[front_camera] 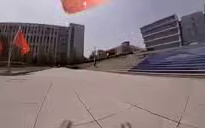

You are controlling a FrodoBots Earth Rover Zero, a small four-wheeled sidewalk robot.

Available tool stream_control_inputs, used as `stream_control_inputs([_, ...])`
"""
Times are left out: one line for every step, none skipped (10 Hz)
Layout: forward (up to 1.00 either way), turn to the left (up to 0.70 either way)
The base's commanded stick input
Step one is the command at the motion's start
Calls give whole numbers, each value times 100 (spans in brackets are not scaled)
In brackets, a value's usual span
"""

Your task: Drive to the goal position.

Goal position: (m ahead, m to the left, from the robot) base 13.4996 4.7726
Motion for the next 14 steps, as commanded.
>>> stream_control_inputs([100, -1])
stream_control_inputs([100, -1])
stream_control_inputs([100, -1])
stream_control_inputs([100, -1])
stream_control_inputs([100, -1])
stream_control_inputs([100, -1])
stream_control_inputs([100, -1])
stream_control_inputs([100, -1])
stream_control_inputs([100, -1])
stream_control_inputs([100, -1])
stream_control_inputs([100, -1])
stream_control_inputs([100, -1])
stream_control_inputs([100, -1])
stream_control_inputs([100, -1])
